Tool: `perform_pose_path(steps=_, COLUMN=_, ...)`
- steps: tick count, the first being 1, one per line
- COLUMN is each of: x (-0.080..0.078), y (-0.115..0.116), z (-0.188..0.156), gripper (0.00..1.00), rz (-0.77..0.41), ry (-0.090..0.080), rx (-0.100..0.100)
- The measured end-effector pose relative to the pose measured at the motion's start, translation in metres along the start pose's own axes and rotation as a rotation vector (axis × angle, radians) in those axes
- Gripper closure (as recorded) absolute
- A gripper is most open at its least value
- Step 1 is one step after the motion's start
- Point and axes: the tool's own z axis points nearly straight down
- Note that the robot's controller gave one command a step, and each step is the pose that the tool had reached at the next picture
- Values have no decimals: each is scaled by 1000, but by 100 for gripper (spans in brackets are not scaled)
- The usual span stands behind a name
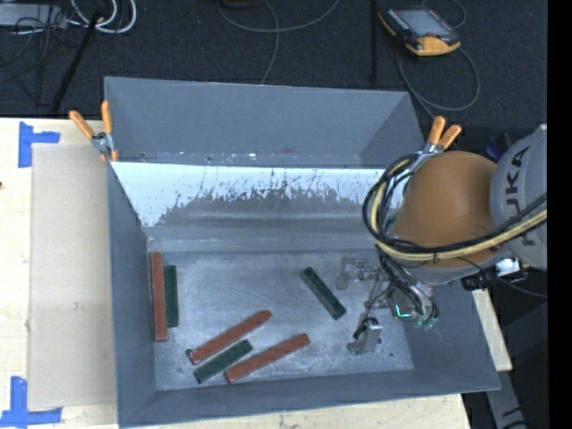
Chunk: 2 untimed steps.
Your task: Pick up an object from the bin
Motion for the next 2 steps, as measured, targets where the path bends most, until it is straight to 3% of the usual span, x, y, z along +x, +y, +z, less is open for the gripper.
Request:
perform_pose_path(steps=1, x=-67, y=-3, z=101, gripper=0, rz=108, ry=-8, rx=-1)
perform_pose_path(steps=2, x=-68, y=-19, z=65, gripper=0, rz=126, ry=-13, rx=0)
